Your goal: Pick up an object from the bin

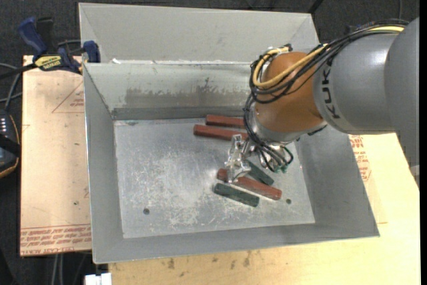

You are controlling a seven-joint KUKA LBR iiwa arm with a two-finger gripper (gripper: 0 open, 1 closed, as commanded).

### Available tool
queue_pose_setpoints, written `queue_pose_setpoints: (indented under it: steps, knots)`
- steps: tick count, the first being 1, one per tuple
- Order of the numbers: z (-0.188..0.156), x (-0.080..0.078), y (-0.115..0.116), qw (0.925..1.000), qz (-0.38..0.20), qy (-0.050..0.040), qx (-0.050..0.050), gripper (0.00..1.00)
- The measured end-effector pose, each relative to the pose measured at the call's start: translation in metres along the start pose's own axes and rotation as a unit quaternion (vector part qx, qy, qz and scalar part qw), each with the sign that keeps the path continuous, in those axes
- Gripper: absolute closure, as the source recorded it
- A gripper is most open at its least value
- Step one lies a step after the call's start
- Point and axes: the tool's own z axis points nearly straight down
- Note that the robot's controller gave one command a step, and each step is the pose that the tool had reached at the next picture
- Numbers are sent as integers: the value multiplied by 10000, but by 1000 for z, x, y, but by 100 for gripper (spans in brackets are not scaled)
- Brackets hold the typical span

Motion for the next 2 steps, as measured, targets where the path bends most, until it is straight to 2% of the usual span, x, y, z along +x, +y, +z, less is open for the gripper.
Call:
queue_pose_setpoints:
  steps: [1, 2]
  knots:
    - [2, -4, 0, 9999, 11, -129, 2, 0]
    - [2, -4, 0, 9999, 15, -114, 1, 0]
